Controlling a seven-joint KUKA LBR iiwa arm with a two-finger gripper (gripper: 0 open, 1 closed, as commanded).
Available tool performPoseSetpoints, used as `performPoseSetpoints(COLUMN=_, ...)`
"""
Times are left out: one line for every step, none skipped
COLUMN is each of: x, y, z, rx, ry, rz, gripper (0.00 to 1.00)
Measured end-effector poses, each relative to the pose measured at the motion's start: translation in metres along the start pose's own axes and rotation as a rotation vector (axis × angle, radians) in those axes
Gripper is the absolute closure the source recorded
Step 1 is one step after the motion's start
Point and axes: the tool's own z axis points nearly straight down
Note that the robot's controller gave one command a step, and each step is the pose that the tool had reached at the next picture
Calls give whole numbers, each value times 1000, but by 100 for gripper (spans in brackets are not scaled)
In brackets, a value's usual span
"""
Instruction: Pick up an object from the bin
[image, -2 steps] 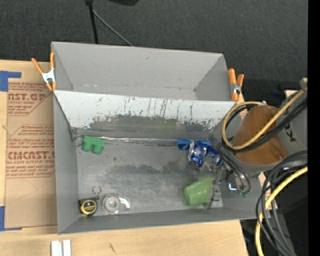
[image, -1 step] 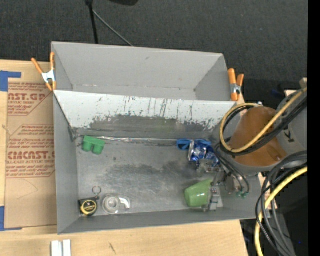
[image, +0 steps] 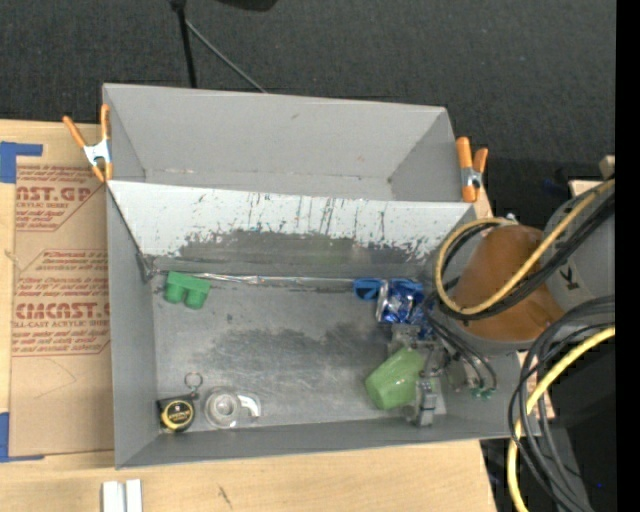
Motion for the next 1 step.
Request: performPoseSetpoints(x=-1, y=1, z=0, rx=1, ry=-4, rz=0, gripper=0)
